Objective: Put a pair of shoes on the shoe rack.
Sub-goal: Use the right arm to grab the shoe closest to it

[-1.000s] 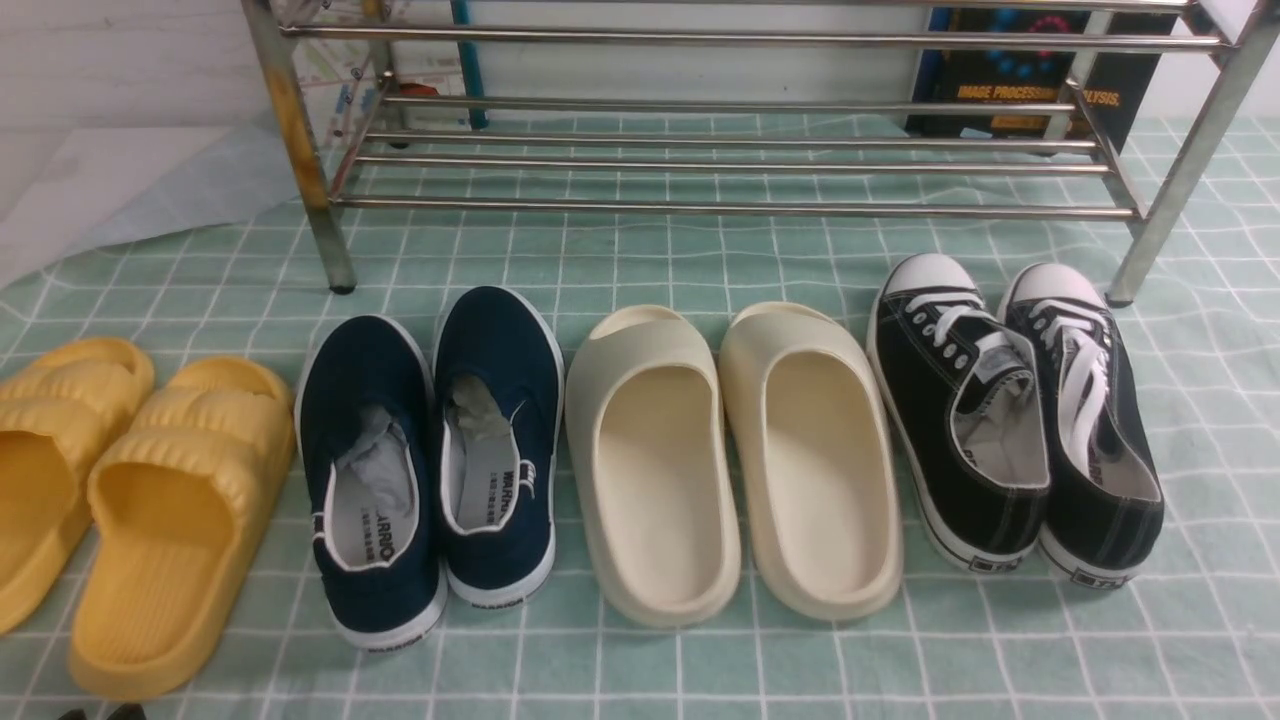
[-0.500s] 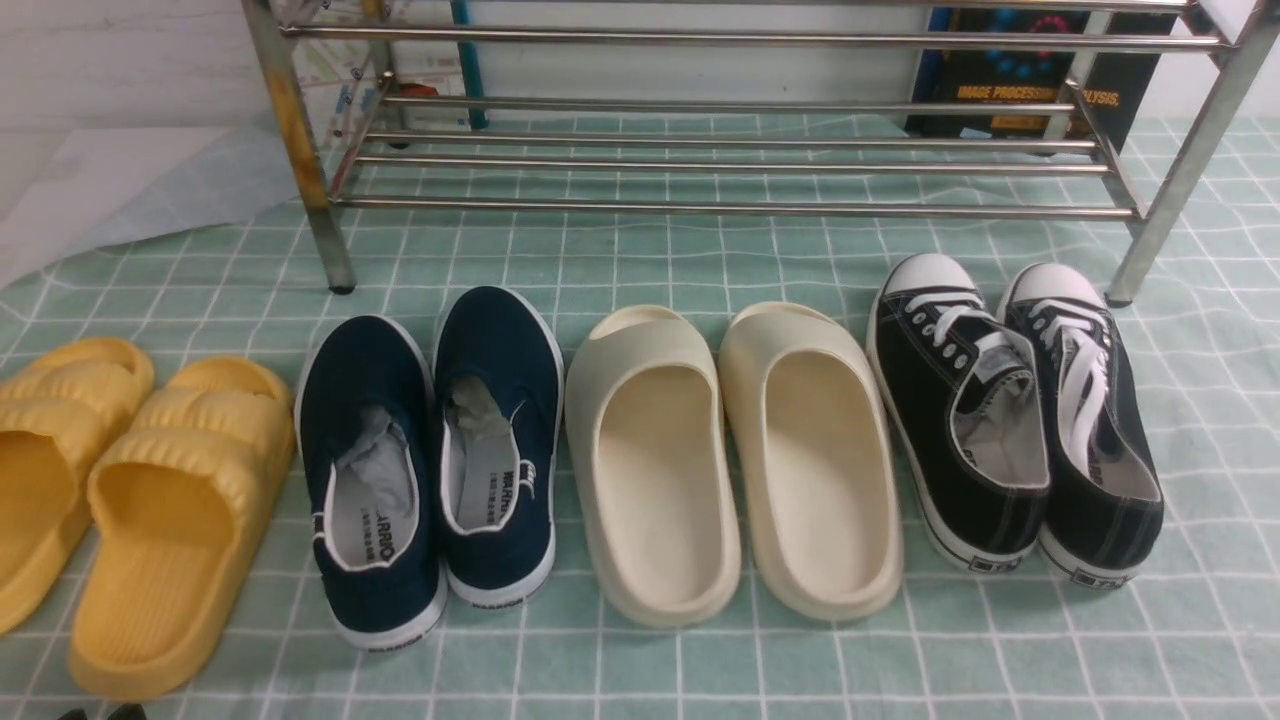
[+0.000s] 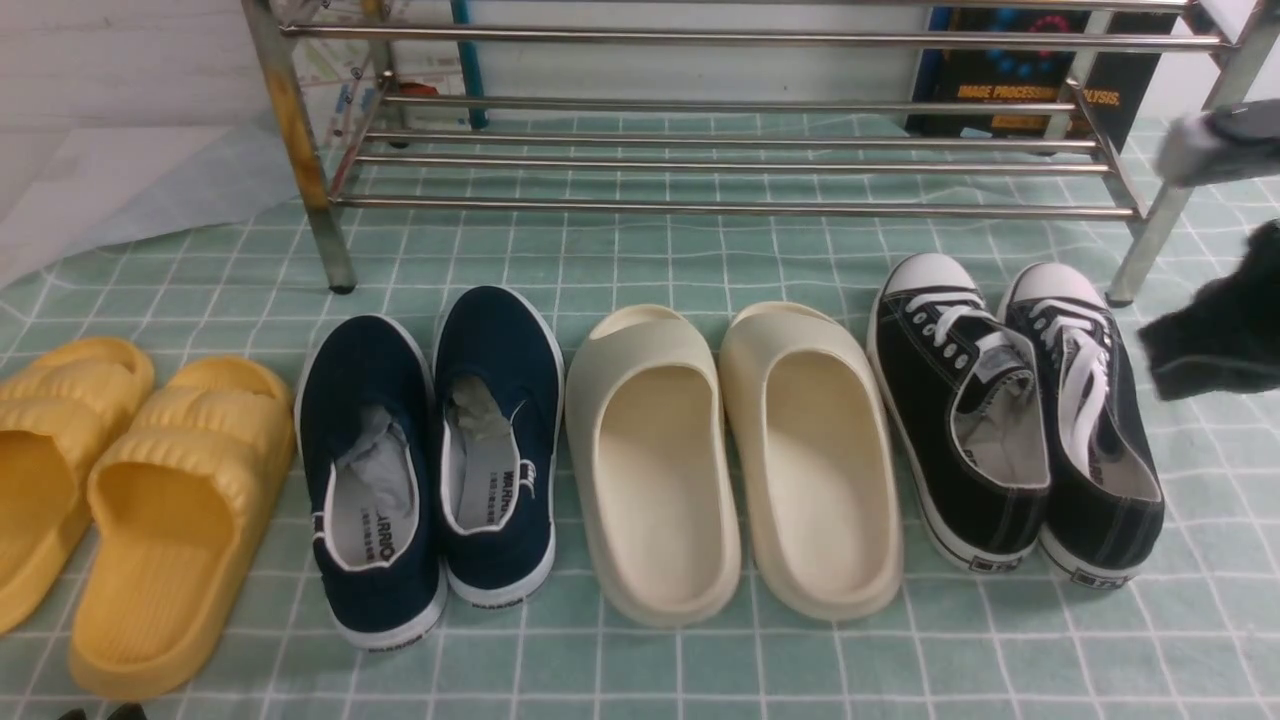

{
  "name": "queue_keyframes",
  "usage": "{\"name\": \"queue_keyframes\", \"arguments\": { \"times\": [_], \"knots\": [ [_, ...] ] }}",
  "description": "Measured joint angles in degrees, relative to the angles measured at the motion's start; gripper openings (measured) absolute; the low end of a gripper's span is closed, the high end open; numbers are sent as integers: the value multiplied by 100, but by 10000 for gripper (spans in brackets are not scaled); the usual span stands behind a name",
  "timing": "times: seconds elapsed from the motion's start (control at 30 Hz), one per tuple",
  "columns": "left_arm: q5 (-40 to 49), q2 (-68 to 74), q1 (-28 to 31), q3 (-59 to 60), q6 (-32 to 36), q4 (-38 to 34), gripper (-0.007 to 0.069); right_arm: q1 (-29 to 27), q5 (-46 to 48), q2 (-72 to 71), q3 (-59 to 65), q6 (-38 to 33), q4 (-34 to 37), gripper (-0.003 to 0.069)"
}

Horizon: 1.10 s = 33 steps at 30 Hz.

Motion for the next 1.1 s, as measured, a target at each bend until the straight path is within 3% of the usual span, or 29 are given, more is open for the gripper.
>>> {"name": "queue_keyframes", "arguments": {
  "times": [0.13,0.3,0.43,0.57,0.63,0.77,0.8,0.83,0.87,0.93,1.1],
  "knots": [
    [0,0,0,0,0,0,238,552,370,880,-397,192,-633,115],
    [0,0,0,0,5,0,238,637,495,1372,-422,656,-1365,264],
    [0,0,0,0,5,0,238,637,449,1502,-433,695,-1448,380],
    [0,0,0,0,5,0,238,637,319,1630,-433,697,-1300,412],
    [0,0,0,0,5,0,238,643,271,1745,-433,697,-1299,401],
    [0,0,0,0,5,0,238,648,235,2005,-444,697,-1348,290],
    [0,0,0,0,5,0,238,655,235,2043,-461,697,-1348,230],
    [0,0,0,0,5,0,238,655,235,2049,-462,697,-1348,219],
    [0,0,0,0,5,0,238,661,259,2070,-473,710,-1348,136],
    [0,0,0,0,5,0,238,674,273,2076,-477,804,-1348,37],
    [0,0,0,0,5,0,238,674,481,1946,-474,822,-1681,30]
  ]
}}
